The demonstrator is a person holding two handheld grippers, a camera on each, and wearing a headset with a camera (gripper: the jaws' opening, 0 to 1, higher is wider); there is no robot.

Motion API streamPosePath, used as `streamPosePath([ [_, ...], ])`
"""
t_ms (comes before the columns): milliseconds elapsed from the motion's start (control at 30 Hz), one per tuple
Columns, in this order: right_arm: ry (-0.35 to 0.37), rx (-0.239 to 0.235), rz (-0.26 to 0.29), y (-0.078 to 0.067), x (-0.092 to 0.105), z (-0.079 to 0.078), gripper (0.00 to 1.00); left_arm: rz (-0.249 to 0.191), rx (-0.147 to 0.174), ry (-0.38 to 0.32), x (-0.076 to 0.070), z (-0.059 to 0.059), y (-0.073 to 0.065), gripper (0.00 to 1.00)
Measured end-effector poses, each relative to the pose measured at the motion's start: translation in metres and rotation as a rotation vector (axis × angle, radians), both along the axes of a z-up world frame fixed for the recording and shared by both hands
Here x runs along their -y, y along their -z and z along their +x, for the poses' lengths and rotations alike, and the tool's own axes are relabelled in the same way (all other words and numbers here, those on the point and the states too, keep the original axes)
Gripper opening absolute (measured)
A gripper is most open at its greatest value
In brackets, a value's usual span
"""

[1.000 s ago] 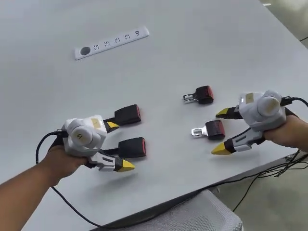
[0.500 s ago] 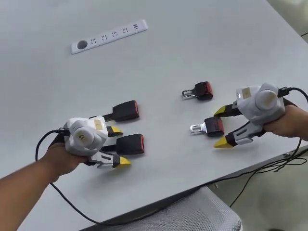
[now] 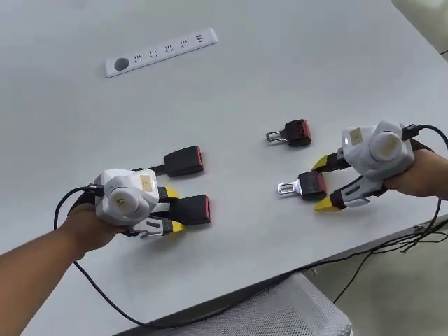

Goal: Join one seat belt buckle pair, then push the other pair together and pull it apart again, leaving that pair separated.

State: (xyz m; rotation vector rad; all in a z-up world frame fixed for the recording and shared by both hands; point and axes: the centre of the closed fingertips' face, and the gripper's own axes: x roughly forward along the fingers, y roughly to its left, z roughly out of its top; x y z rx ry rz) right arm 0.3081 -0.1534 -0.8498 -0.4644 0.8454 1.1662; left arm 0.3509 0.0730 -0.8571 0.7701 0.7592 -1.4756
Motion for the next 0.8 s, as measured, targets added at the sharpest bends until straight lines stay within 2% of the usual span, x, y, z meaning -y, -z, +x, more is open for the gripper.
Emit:
streamPosePath([
  [133, -0.025, -0.006, -0.018, 0.0001, 0.0027, -0.0007, 0.35, -0.003, 0.003, 0.004, 0.0015, -0.0012, -0.0003, 0.34],
  [400, -0.113, 0.044, -0.032, -0.001, 0.0058, -0.0047, 0.34, 0.005, -0.005, -0.021, 0.0001, 0.0011, 0.0, 0.33],
  [500, -0.137, 0.043, -0.027, -0.0015, 0.0063, -0.0047, 0.34, 0.012, -0.01, -0.035, -0.0004, 0.0019, 0.0002, 0.33],
  [800, -0.196, 0.043, -0.036, -0.0014, 0.0069, -0.0047, 0.33, 0.063, -0.012, 0.004, -0.0007, 0.0014, -0.0003, 0.33],
])
